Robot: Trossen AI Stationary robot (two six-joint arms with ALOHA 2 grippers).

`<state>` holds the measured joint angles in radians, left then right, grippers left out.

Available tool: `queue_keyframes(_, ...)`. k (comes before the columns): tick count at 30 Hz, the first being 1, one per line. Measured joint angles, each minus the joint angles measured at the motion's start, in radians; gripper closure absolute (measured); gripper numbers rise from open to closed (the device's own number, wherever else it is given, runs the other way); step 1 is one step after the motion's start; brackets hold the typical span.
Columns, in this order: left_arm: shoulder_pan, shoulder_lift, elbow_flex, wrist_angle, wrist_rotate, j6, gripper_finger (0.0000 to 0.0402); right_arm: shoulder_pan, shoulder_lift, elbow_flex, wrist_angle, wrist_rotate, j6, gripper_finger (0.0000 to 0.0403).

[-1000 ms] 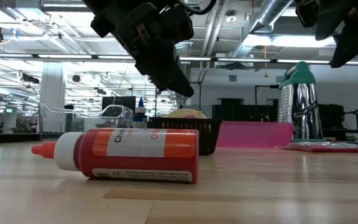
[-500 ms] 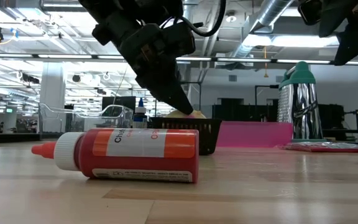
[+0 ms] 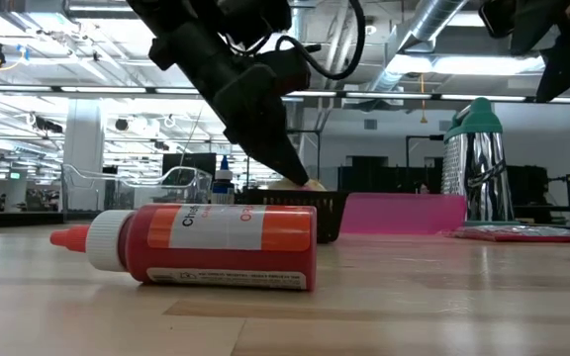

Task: Pick & Place Food Item
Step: Put the pink donut in the black basket

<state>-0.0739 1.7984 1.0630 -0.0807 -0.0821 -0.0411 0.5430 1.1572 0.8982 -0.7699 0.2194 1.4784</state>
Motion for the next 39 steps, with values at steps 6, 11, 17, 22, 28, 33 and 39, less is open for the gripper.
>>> queue_keyframes(6,0.026,-0.027,0.0,-0.013,-0.06,0.012,0.0401,0.0,0.0,0.0,0.001,0.004,0.007,0.0145)
queue_keyframes(11,0.051,-0.037,0.001,-0.016,-0.034,0.015,0.0401,0.0,0.0,0.0,0.013,0.014,0.007,0.0145)
queue_keyframes(17,0.057,-0.048,0.0,-0.062,-0.068,0.037,0.0401,0.0,0.0,0.0,0.026,0.018,0.007,0.0145)
queue_keyframes(22,0.089,-0.048,0.0,-0.058,-0.103,0.042,0.0401,0.0,0.0,0.0,0.027,0.024,0.008,0.0145)
queue_keyframes(28,0.123,-0.048,0.0,-0.044,-0.107,0.065,0.0401,0.0,0.0,0.0,0.049,0.042,0.008,0.0145)
queue_keyframes(33,0.142,-0.047,0.0,-0.028,-0.131,0.067,0.0401,0.0,0.0,0.0,0.054,0.045,0.008,0.0145)
queue_keyframes(39,0.155,-0.056,0.0,0.021,-0.18,0.113,0.0399,0.0,0.0,0.0,0.058,0.054,0.008,0.0145)
